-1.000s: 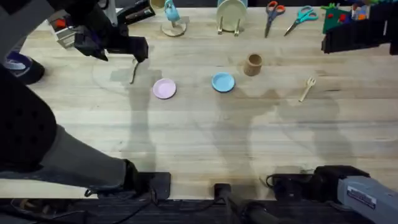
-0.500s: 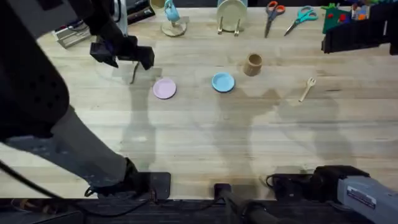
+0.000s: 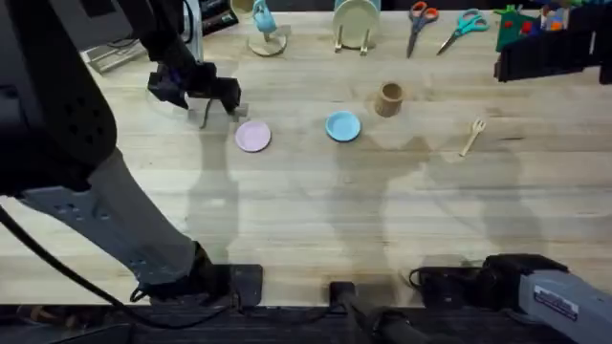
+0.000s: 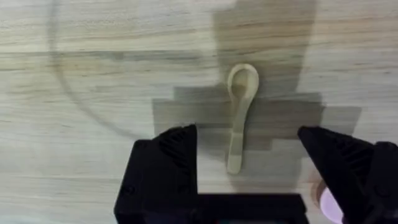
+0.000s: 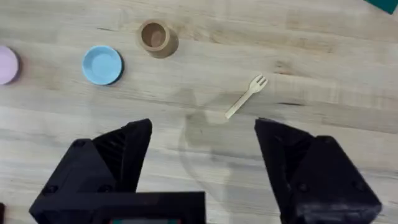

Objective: Pick up a utensil and set it on the pink plate, then put the other utensil in the container.

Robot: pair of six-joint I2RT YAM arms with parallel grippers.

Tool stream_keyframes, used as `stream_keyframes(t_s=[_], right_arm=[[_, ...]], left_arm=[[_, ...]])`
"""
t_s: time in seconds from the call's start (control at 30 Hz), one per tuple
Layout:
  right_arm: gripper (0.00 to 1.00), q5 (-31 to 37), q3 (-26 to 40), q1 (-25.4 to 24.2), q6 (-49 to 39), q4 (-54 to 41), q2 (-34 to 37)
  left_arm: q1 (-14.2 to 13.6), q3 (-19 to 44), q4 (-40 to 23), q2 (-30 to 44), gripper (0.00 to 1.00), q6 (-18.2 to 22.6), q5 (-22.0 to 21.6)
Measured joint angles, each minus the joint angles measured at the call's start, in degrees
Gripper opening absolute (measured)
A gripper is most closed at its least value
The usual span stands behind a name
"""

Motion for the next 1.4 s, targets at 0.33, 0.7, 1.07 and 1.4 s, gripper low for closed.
stream_keyframes(t_s=[0.33,0.7,1.07,1.4], right_arm=[[0.996,0.00,0.00,-0.01,0.00,0.00,0.01],[0.995,0.00,0.01,-0.01,0.00,0.00,0.00],[0.996,0.00,0.00,-0.02,-0.02,0.00,0.02],[0.996,0.00,0.00,0.00,-0.02,0.00,0.02]], left_arm=[[0.00,0.00,0.49,0.00,0.994,1.45,0.09],[-0.87,0.02,0.51,0.42,0.293,1.40,3.04],[-0.87,0.22,0.25,0.42,0.045,1.41,2.98],[-0.52,2.53,-6.41,0.72,0.041,0.51,1.95]])
